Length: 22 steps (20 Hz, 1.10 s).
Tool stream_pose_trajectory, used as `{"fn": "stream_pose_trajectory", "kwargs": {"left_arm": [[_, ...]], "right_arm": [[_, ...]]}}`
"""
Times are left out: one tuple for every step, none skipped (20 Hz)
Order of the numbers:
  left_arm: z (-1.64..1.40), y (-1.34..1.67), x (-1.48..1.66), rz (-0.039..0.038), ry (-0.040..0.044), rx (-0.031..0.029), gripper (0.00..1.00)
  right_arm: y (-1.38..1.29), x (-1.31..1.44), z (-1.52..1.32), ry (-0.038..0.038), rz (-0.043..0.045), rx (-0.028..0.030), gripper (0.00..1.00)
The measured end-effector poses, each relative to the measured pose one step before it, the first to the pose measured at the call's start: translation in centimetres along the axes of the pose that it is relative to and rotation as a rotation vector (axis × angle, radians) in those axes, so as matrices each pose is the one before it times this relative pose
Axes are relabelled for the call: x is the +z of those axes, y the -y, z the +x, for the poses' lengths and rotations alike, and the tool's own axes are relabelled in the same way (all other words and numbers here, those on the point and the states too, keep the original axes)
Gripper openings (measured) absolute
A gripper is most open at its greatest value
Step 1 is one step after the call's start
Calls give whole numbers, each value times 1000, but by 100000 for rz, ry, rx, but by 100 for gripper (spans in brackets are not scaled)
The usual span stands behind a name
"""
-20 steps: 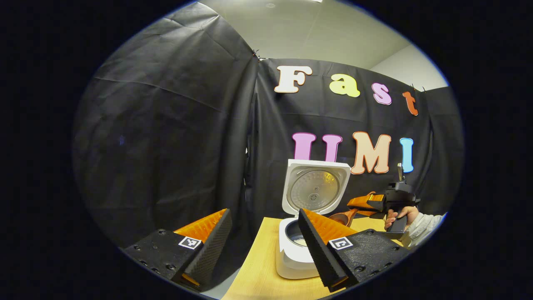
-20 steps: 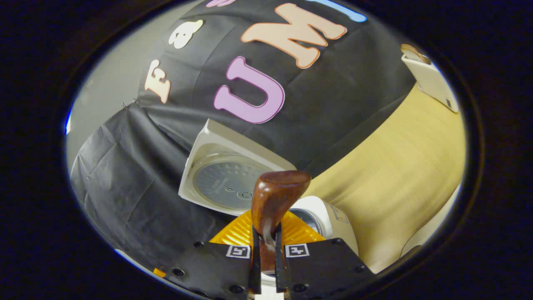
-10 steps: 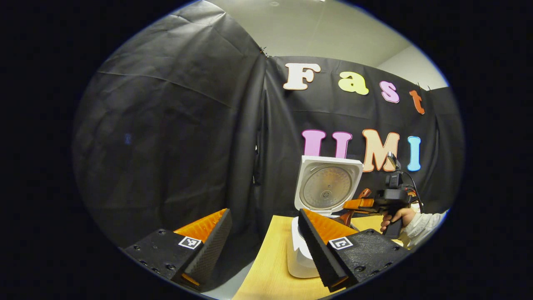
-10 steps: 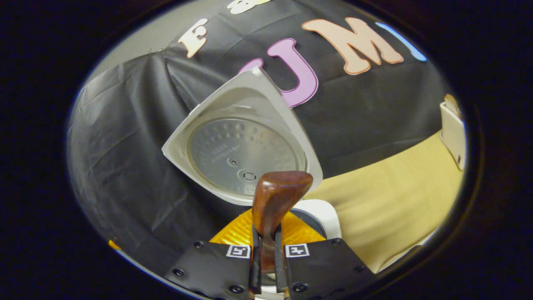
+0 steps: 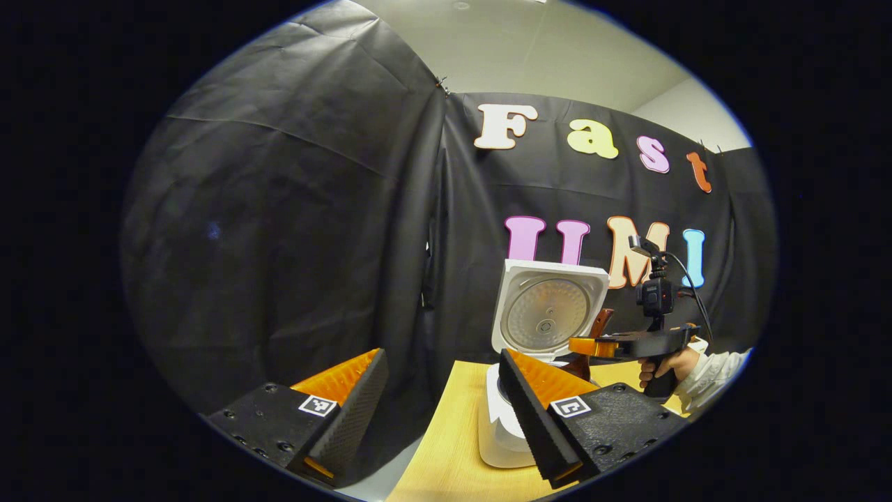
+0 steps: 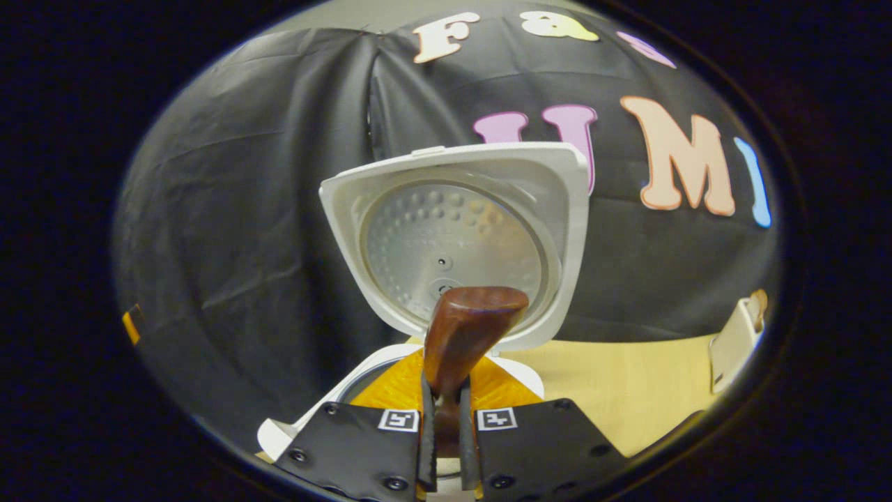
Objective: Close the left gripper, press the button to open the rice cooker; take a wooden spoon from the chopstick holder with the right hand, scoop a spoonful of rice and pour it into the rice cooker, then put the wooden spoon back into the chopstick holder.
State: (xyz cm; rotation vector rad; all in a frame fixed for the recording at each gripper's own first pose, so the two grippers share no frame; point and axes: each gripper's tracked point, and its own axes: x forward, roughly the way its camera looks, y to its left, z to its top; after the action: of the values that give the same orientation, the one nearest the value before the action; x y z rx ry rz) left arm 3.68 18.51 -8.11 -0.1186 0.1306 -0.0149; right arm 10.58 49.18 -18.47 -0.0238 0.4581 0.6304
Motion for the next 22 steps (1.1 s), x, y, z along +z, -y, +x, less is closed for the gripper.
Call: {"fn": "stream_pose_trajectory", "kwargs": {"left_arm": [[70, 23, 3, -42, 118, 81, 92], [-16, 81, 23, -139, 8, -80, 92], [11, 29, -88, -118, 136, 27, 92], [-13, 40, 61, -64, 143, 7, 92], [-6, 80, -74, 15, -111, 33, 95], [-43, 85, 71, 31, -12, -1, 95], [-32, 8, 37, 97, 123, -12, 95], [27, 83, 145, 154, 175, -24, 92], [12, 134, -29, 132, 237, -56, 92], [-62, 59, 128, 35, 239, -149, 92], [7, 109, 42, -41, 134, -95, 92], [-14, 160, 107, -79, 132, -217, 92], [-26, 87, 36, 73, 237, -166, 92], [50, 140, 119, 120, 229, -287, 92], [-39, 214, 127, 235, 220, -280, 92], [-13, 194, 203, 251, 380, -268, 92], [154, 295, 177, 172, 439, -464, 93], [127, 282, 252, 164, 389, -411, 93], [159, 370, 105, 299, 357, -483, 95], [215, 455, 224, 280, 377, -666, 93], [160, 512, 145, 175, 323, -736, 93], [172, 719, 274, 37, 523, -1026, 92]], "right_arm": [[-362, 244, -139, 1073, -5440, 205, 18], [-276, 244, -90, 1323, -5705, -52, 14], [-297, 458, -179, 1457, -5289, 162, 14], [-272, 265, -205, 1479, -4790, -153, 16], [-202, 317, -176, 1323, -4195, -290, 16], [-248, 125, -224, 1016, -4365, -327, 14], [-85, 199, -167, 831, -3653, -390, 14], [-39, 383, -235, 1403, -4517, -650, 14], [-30, 434, -271, 1853, -4749, -628, 14], [105, 367, -319, 1812, -3889, -624, 14], [-33, 350, -347, 1412, -1472, 491, 14], [-210, 140, -192, 369, 1733, 1391, 16], [-102, 35, -195, -780, 4456, 1951, 15], [176, 87, -58, -1340, 6040, 1878, 17], [152, 81, -213, -1235, 6669, 1556, 16], [321, 242, -303, -486, 6611, 1230, 16], [465, 275, -444, -147, 6146, 676, 17], [593, 424, -531, 159, 5973, 555, 17], [624, 511, -563, 439, 5715, 406, 17], [672, 473, -573, 358, 5487, 284, 17], [834, 437, -644, 98, 5018, -32, 15], [917, 347, -781, 146, 4605, -556, 16]]}}
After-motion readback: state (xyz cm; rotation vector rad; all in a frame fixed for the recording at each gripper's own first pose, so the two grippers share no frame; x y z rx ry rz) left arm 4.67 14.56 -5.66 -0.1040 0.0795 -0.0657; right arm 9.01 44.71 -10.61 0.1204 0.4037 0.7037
